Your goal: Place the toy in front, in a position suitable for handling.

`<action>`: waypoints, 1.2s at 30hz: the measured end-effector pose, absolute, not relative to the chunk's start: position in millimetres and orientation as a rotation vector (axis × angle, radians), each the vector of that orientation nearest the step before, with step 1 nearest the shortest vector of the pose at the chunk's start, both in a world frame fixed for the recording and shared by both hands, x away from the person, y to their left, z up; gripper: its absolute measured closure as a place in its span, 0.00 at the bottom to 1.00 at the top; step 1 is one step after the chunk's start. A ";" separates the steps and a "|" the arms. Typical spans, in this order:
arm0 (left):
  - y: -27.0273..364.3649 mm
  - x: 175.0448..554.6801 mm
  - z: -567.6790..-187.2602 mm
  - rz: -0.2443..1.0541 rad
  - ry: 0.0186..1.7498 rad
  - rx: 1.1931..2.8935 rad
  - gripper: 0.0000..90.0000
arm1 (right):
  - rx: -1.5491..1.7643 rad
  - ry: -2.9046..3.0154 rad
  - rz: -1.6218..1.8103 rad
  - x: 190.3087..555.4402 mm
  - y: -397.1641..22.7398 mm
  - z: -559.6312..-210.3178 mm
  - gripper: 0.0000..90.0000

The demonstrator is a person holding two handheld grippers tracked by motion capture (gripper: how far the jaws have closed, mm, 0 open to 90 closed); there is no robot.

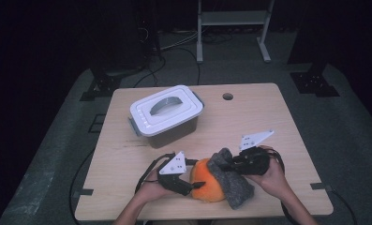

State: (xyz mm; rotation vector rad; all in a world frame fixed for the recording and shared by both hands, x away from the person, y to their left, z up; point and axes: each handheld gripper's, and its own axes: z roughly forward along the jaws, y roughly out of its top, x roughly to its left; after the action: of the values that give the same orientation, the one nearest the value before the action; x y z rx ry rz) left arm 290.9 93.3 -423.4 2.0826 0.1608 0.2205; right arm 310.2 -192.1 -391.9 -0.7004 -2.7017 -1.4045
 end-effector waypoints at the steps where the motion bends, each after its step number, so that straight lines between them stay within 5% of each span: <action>1: 93.5 291.4 -423.6 0.216 0.163 2.082 0.32 | -0.718 -2.689 -1.404 310.7 -195.9 -394.1 0.87; 15: 96.2 294.9 -418.8 0.172 0.197 2.079 0.24 | -0.761 -2.636 -1.436 305.7 -207.5 -408.4 0.87; 36: 98.7 294.8 -416.5 0.220 0.187 2.116 0.35 | -0.799 -2.597 -1.451 297.8 -217.8 -417.8 0.87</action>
State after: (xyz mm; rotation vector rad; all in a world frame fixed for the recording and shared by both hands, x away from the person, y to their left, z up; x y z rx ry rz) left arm 294.8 98.7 -416.5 2.1156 0.1874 0.2198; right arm 297.8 -217.8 -417.8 -0.7992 -2.5975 -1.4513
